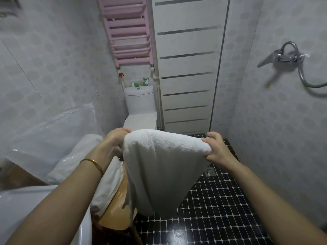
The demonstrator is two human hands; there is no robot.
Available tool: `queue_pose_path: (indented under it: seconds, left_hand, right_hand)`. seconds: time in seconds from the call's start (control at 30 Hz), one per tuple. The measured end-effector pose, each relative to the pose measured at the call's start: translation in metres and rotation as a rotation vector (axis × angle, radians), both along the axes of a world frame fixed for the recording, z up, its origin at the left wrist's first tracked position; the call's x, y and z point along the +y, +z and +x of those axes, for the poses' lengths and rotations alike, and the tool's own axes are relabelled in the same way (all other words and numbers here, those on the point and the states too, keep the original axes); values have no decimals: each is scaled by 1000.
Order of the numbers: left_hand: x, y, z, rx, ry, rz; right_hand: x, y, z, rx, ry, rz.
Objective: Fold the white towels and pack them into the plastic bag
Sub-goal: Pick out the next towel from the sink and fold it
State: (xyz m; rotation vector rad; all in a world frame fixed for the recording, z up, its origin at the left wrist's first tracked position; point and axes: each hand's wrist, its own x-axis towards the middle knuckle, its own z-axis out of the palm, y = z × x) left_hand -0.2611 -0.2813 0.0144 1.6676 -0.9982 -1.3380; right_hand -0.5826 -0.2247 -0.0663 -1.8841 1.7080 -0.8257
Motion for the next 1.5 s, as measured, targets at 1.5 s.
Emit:
queue_pose_path:
  seconds: [1.5]
  left_hand:
    - [95,161,300,100,465,-519]
  right_hand:
    - [-119,241,360,-1032,-16,332]
